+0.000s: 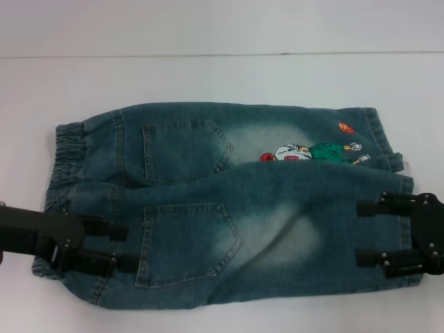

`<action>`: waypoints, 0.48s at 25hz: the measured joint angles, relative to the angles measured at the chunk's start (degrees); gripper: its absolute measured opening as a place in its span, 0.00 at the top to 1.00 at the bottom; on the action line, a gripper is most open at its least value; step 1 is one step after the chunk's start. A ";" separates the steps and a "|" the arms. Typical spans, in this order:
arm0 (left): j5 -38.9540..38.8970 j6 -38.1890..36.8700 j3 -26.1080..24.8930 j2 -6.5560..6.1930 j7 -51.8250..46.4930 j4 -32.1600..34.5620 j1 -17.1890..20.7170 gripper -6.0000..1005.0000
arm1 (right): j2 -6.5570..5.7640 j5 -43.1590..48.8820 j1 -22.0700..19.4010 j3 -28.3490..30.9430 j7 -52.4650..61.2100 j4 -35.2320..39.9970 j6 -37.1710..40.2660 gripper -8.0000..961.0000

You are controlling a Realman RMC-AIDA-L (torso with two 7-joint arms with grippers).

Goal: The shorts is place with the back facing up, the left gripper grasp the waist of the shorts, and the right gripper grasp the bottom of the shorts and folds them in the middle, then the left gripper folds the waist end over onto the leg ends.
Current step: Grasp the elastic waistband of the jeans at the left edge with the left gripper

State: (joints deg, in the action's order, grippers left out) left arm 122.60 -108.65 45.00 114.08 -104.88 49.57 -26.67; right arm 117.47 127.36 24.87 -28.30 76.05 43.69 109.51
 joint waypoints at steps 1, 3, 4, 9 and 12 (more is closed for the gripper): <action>0.00 0.01 0.00 0.00 -0.02 0.00 0.00 0.16 | 0.00 0.00 0.00 0.00 0.01 0.04 0.00 0.02; 0.01 0.02 0.00 0.00 -0.05 0.01 0.02 0.16 | 0.00 0.00 0.00 0.00 0.02 0.12 0.00 0.02; 0.03 0.03 0.00 0.00 -0.05 0.00 0.02 0.16 | 0.00 0.00 0.00 0.00 0.02 0.15 0.00 0.02; 0.23 0.20 0.00 0.09 -0.07 0.00 0.04 0.16 | 0.03 0.00 0.00 0.00 0.04 0.18 0.00 0.02; 0.16 0.11 0.00 0.09 -0.28 0.00 0.03 0.17 | 0.04 -0.01 0.05 0.00 0.05 0.26 0.00 0.02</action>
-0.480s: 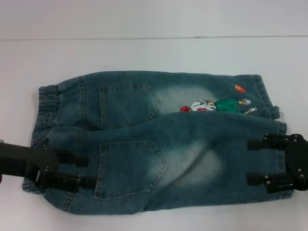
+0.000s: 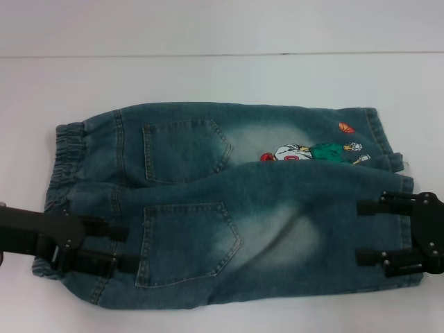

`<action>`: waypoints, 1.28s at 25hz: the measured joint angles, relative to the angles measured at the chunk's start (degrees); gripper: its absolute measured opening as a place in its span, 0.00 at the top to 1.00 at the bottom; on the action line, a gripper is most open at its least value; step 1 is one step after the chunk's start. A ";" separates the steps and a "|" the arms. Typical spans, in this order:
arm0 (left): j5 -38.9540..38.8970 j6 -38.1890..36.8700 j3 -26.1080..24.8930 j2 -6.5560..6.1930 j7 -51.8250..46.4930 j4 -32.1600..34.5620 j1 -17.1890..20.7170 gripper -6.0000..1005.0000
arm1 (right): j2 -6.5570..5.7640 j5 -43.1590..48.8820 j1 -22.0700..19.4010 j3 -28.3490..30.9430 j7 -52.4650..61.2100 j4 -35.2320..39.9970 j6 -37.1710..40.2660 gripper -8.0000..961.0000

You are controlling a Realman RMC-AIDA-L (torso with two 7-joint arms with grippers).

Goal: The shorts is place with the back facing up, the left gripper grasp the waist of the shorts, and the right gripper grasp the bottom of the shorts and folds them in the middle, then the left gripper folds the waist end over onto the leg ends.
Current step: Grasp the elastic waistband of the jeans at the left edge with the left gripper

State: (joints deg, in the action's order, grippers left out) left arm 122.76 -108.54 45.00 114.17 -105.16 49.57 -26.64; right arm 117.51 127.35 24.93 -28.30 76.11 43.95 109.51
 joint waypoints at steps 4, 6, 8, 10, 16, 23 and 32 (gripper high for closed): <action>-0.13 -2.02 -0.63 -0.31 -3.33 1.27 -0.57 0.17 | 0.02 -0.19 0.04 0.06 0.00 0.12 0.00 0.02; -0.08 -3.83 -2.01 -0.86 -7.82 2.87 -1.09 0.17 | 0.07 -0.35 0.03 0.29 -0.05 0.22 0.00 0.02; 0.14 -5.41 -3.59 -1.67 -14.49 4.56 -1.69 0.17 | 0.10 -0.43 0.00 0.42 -0.07 0.39 0.00 0.02; 0.45 -5.79 -4.40 -3.07 -22.87 5.66 -2.34 0.18 | 0.02 -0.43 -0.01 0.39 -0.12 0.45 -0.04 0.02; 4.69 -2.54 -4.39 -5.83 -40.36 5.49 -2.86 0.18 | -0.13 -0.29 0.03 0.03 -1.24 0.53 -0.16 0.02; 14.67 1.71 -4.56 -5.60 -48.48 4.54 -4.04 0.19 | 0.18 -0.21 -0.04 0.00 -2.97 0.52 -1.68 0.02; 24.41 5.56 -4.43 -5.20 -50.43 0.78 -6.87 0.19 | 0.04 -0.09 -0.05 -0.09 -3.30 0.61 -2.83 0.02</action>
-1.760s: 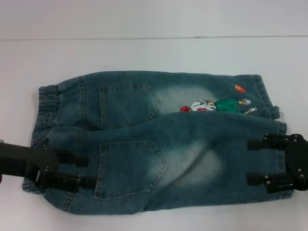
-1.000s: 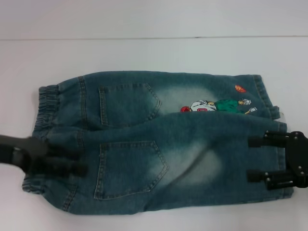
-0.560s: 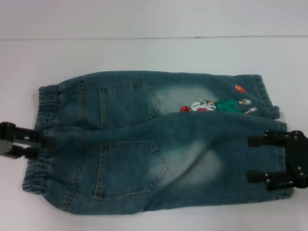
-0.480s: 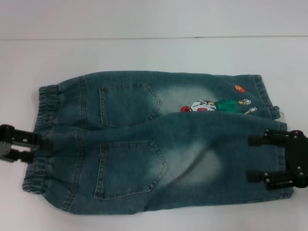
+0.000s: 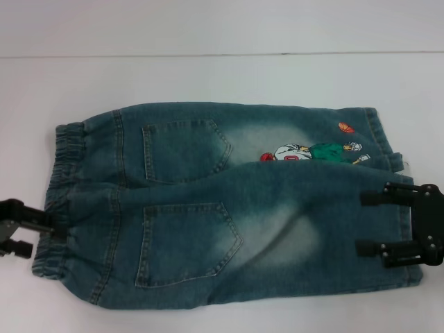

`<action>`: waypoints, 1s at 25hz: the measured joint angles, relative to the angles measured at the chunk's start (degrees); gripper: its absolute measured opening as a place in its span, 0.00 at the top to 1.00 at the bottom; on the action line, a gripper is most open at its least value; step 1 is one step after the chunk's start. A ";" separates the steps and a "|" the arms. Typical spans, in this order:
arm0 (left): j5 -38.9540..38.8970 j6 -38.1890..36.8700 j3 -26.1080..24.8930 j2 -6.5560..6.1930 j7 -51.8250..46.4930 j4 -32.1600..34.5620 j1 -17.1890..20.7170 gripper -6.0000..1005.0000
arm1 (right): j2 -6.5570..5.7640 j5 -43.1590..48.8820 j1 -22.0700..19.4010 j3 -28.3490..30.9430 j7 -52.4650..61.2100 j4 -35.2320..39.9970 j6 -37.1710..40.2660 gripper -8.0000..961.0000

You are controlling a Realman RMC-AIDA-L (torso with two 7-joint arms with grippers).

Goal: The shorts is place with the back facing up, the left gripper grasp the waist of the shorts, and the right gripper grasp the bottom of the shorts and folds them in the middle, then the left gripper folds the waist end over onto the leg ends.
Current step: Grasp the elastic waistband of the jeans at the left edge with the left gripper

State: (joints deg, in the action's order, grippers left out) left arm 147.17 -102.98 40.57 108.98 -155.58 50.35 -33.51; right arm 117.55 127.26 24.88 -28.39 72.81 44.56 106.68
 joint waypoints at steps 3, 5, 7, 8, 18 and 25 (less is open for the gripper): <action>2.91 0.67 0.07 0.46 -0.15 -0.20 -0.56 0.20 | -0.02 0.01 -0.04 0.00 -0.20 0.00 -0.53 0.02; 4.51 0.99 0.08 0.82 -0.22 -0.22 -0.86 0.20 | -0.02 0.01 -0.09 0.00 -0.65 0.00 -0.71 0.02; 5.78 1.50 0.00 1.26 -0.26 -0.23 -1.02 0.20 | -0.01 0.01 -0.14 0.00 -0.89 0.00 -0.74 0.02; 6.03 1.72 0.04 1.43 -0.29 -0.24 -1.04 0.20 | 0.00 0.03 -0.16 0.00 -0.93 0.00 -0.76 0.02; 6.79 2.67 0.60 2.02 -0.43 -0.25 -1.23 0.21 | 0.06 0.10 -0.34 -0.42 -1.46 -0.08 -1.18 0.02; 8.10 3.81 0.39 1.98 -0.56 -1.36 -1.61 0.21 | 0.11 0.10 -0.53 -0.44 -1.53 -0.10 -1.18 0.02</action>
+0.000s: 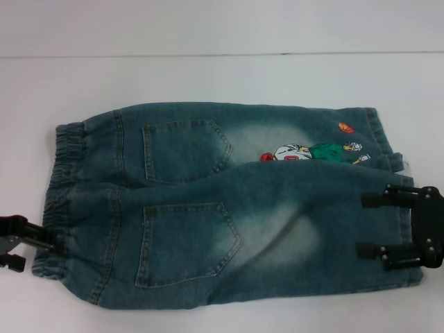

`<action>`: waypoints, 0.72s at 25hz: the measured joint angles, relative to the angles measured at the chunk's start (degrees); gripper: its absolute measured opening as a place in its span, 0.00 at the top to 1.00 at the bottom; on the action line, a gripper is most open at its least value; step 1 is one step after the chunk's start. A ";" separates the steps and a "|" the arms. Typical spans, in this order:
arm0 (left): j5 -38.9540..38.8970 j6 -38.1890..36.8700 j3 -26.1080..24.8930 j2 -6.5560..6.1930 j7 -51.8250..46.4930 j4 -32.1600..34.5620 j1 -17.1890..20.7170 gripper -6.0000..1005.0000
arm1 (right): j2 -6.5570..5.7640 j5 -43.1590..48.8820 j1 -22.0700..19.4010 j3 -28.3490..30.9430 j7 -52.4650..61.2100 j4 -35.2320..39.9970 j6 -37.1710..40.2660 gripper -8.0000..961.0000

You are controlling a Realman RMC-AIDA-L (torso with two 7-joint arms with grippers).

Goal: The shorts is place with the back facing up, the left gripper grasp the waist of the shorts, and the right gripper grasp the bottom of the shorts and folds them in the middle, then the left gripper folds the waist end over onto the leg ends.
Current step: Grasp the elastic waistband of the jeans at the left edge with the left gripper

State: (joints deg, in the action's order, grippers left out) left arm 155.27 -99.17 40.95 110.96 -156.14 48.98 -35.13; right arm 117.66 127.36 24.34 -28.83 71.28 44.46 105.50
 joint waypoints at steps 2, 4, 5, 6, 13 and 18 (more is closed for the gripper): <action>0.05 0.05 -0.06 0.04 0.00 -0.09 -0.03 0.21 | 0.01 0.12 0.00 0.00 0.00 0.01 0.00 0.02; 0.07 0.09 -0.04 0.15 0.00 -0.11 -0.09 0.22 | 0.03 0.29 0.00 0.00 0.00 0.02 -0.01 0.02; 0.08 0.11 0.04 0.23 0.01 -0.11 -0.14 0.22 | 0.06 0.36 0.00 0.00 0.00 0.03 -0.04 0.02; 0.09 0.14 0.12 0.31 0.02 -0.12 -0.17 0.22 | 0.08 0.38 0.00 0.00 0.00 0.05 -0.04 0.02; 0.23 0.55 0.18 0.43 0.04 -0.12 -0.21 0.22 | 0.13 0.43 0.00 0.00 0.00 0.06 -0.04 0.02; 0.30 0.70 0.18 0.41 0.05 -0.21 -0.29 0.23 | 0.11 0.44 0.00 0.00 0.00 0.09 -0.04 0.02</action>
State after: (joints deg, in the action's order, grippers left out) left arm 155.58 -98.47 41.13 111.37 -156.09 48.77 -35.41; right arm 117.77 127.80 24.34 -28.83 71.28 44.55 105.46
